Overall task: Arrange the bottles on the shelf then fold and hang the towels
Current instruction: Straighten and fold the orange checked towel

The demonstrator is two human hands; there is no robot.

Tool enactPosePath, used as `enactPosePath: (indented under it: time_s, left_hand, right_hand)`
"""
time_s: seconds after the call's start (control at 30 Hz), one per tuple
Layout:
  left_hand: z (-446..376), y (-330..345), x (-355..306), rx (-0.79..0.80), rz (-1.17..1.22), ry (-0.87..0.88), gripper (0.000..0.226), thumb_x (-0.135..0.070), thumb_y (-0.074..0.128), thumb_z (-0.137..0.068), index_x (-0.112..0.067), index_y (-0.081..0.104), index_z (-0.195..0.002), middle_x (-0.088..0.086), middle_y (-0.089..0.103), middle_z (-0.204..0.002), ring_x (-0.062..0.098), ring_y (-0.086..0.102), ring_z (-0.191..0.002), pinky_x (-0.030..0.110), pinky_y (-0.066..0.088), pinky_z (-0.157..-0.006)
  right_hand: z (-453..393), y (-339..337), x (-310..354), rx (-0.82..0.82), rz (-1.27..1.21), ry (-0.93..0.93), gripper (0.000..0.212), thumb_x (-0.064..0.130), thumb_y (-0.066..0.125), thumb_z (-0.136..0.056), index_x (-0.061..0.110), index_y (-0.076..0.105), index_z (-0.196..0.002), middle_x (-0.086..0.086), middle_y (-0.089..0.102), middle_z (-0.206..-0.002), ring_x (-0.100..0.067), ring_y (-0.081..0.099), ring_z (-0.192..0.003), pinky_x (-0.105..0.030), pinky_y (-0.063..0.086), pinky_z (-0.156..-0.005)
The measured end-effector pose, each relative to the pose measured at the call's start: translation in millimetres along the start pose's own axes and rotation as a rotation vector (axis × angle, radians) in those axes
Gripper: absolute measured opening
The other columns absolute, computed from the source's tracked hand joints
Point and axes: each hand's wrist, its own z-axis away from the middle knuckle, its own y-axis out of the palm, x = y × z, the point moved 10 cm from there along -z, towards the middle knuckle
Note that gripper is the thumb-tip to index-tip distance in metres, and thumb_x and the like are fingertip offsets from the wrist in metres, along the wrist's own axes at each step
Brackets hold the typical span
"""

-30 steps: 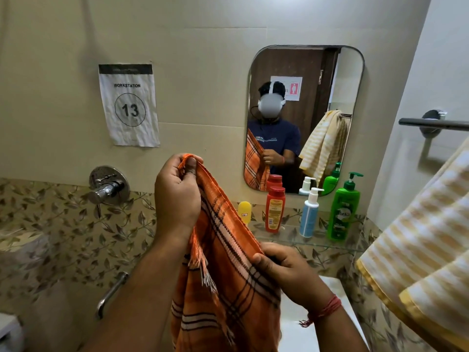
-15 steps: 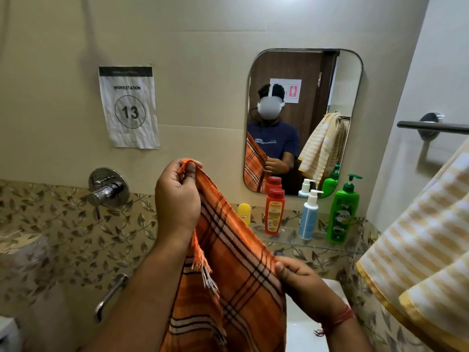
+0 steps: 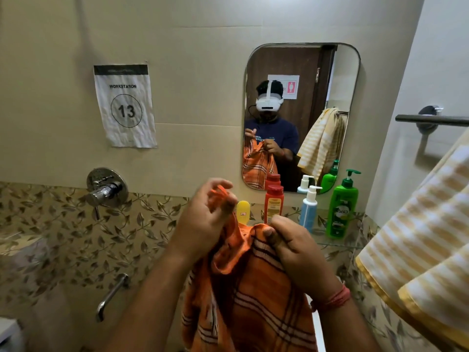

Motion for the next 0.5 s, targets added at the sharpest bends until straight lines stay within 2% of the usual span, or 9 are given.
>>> enactPosePath:
  time_s: [0.07, 0.13, 0.17, 0.23, 0.4, 0.5]
  left_hand:
    - [10.5, 38.4, 0.6, 0.296, -0.013, -0.005, 0.066, -0.082, 0.054, -0.072, -0.043, 0.05, -0.125, -0.016, 0.066, -0.12, -0.004, 0.065, -0.106, 0.02, 0.057, -0.084]
    - [16.5, 56.5, 1.0, 0.431, -0.046, -0.036, 0.053, -0.063, 0.059, -0.081, -0.04, 0.052, -0.129, -0.017, 0.064, -0.122, -0.004, 0.061, -0.112, 0.028, 0.055, -0.096]
    - [17.5, 58.2, 0.2, 0.445, -0.066, -0.041, 0.048, -0.058, 0.059, -0.083, -0.037, 0.055, -0.126, -0.016, 0.065, -0.118, -0.004, 0.061, -0.11, 0.03, 0.055, -0.096]
    - [17.5, 56.4, -3.7, 0.43, -0.069, -0.035, 0.038, -0.052, 0.061, -0.086, -0.032, 0.059, -0.119, -0.012, 0.067, -0.108, -0.004, 0.064, -0.101, 0.028, 0.057, -0.089]
    - [15.5, 53.1, -13.1, 0.355, -0.065, 0.047, 0.009, -0.027, 0.064, -0.097, -0.027, 0.059, -0.105, -0.001, 0.065, -0.091, 0.005, 0.065, -0.079, 0.025, 0.057, -0.07]
    - [14.4, 53.4, -17.7, 0.292, -0.086, 0.078, 0.006, -0.02, 0.063, -0.097, -0.024, 0.059, -0.099, -0.002, 0.063, -0.083, 0.002, 0.062, -0.071, 0.019, 0.053, -0.062]
  right_hand:
    - [-6.0, 1.2, 12.7, 0.039, 0.002, -0.047, 0.03, 0.049, 0.035, -0.095, 0.032, 0.055, -0.083, 0.016, 0.053, -0.081, 0.0, 0.052, -0.076, -0.014, 0.041, -0.066]
    - [-10.4, 1.9, 18.6, 0.08, -0.02, -0.072, 0.026, 0.042, 0.038, -0.097, 0.029, 0.061, -0.091, 0.016, 0.058, -0.087, 0.0, 0.055, -0.082, -0.014, 0.045, -0.07]
    - [-12.0, 0.9, 18.9, 0.088, -0.036, -0.074, 0.02, 0.036, 0.041, -0.098, 0.035, 0.058, -0.089, 0.019, 0.057, -0.086, 0.001, 0.055, -0.082, -0.011, 0.044, -0.069]
    - [-13.9, -3.3, 15.7, 0.089, -0.042, -0.066, 0.023, 0.029, 0.045, -0.098, 0.043, 0.051, -0.082, 0.023, 0.055, -0.079, 0.002, 0.054, -0.078, -0.009, 0.04, -0.067]
    - [-13.8, -5.0, 0.8, 0.12, -0.005, -0.03, 0.024, 0.034, 0.045, -0.098, 0.041, 0.049, -0.075, 0.024, 0.053, -0.075, 0.001, 0.051, -0.072, -0.013, 0.039, -0.064]
    - [-12.5, -5.8, -3.0, 0.129, -0.016, -0.009, 0.027, 0.038, 0.044, -0.098, 0.048, 0.052, -0.074, 0.026, 0.055, -0.078, 0.001, 0.051, -0.073, -0.014, 0.039, -0.065]
